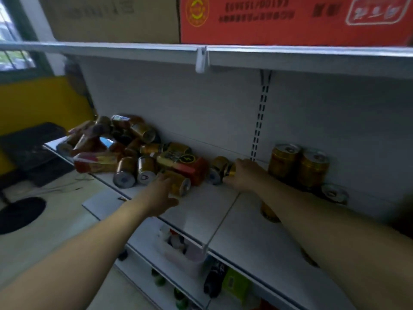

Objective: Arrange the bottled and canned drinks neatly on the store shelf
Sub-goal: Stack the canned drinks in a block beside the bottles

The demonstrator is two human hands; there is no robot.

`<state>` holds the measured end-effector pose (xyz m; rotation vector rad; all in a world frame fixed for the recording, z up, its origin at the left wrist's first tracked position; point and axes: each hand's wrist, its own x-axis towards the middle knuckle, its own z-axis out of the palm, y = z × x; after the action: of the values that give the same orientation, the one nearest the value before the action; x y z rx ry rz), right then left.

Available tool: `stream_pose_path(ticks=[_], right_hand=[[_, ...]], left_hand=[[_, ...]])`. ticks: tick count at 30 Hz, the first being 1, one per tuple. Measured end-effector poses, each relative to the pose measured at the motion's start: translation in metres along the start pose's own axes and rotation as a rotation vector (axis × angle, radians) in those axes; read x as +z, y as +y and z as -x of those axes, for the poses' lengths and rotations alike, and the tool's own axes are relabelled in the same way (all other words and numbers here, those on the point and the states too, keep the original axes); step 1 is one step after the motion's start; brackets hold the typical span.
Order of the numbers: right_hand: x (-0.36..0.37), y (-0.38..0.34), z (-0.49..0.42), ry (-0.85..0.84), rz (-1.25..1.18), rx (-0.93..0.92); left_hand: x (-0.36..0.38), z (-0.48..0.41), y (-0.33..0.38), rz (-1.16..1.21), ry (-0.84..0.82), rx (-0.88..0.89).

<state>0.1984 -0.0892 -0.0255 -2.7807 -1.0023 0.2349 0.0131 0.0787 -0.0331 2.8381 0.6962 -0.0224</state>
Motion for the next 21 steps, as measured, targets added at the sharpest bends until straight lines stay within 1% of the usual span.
stream_pose_path(ticks=[2,6,9,11,14,16,18,20,21], right_hand=[[0.013,0.004,-0.015,-0.015,0.091,0.038],[0.042,0.016,-0.029,-0.047,0.206,0.162],[0.050,0.014,-0.029,0.034,0.235,0.204],[0.054,0.010,-0.025,0.065,0.190,0.224],[0.063,0.001,-0.013,0.136,0.039,0.257],[0.070,-0.008,0.000,0.168,-0.005,0.287],[0.073,-0.019,0.017,0.158,-0.057,0.327],[0.074,-0.030,0.039,0.135,-0.132,0.354],[0.074,-0.034,0.051,0.135,-0.190,0.368]], left_hand=[[0.000,-0.014,-0.001,-0.026,0.011,0.039],[0.010,-0.044,-0.014,-0.187,-0.060,0.134],[0.019,-0.064,-0.027,-0.335,-0.055,0.221],[0.021,-0.074,-0.034,-0.345,-0.019,0.298],[0.025,-0.081,-0.045,-0.312,0.011,0.427],[0.028,-0.082,-0.050,-0.255,0.037,0.508],[0.027,-0.079,-0.049,-0.124,0.040,0.542],[0.025,-0.075,-0.043,0.101,0.007,0.554],[0.024,-0.072,-0.039,0.279,-0.038,0.545]])
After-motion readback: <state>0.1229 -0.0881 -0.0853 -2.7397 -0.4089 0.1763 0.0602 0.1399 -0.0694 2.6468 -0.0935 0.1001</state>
